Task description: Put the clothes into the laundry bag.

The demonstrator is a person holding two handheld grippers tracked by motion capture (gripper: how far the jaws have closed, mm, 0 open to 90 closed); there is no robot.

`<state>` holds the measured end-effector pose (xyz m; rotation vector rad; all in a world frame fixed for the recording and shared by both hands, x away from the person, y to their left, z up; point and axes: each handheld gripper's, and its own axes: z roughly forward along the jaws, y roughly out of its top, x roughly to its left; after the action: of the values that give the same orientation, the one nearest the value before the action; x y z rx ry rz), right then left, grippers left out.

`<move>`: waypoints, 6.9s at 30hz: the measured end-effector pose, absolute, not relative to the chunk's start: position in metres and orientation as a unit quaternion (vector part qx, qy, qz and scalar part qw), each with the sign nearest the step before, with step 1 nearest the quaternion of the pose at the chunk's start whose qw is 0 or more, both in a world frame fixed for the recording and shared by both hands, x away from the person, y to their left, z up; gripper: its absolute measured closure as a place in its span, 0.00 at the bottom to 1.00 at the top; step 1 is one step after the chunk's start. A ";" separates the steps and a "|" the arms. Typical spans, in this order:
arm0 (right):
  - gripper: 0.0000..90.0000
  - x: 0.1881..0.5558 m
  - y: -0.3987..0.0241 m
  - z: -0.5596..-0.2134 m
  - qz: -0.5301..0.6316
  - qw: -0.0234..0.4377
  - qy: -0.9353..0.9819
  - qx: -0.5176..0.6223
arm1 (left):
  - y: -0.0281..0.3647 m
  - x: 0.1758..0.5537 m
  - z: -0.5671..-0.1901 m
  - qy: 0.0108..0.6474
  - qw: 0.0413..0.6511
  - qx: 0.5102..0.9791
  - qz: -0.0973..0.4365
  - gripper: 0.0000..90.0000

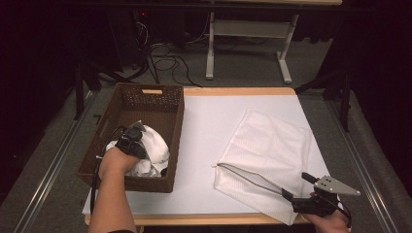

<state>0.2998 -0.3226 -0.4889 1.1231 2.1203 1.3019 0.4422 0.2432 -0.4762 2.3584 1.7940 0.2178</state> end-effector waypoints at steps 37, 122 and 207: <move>0.02 0.300 -0.320 -0.490 0.465 0.216 0.763 0.393 | 0.243 0.396 -0.431 0.514 0.301 0.744 0.304 0.73; 0.05 0.299 -0.322 -0.489 0.479 0.215 0.751 0.400 | 0.144 0.344 -0.367 0.369 0.539 0.655 0.379 0.72; 0.75 0.347 -0.267 -0.497 0.356 0.204 0.823 0.392 | 0.112 0.238 -0.468 0.395 0.548 0.684 0.277 0.70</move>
<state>0.3472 -0.2670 -0.4975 1.0937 2.2965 0.9928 0.2384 0.1118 -0.4679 1.6192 0.9348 0.6553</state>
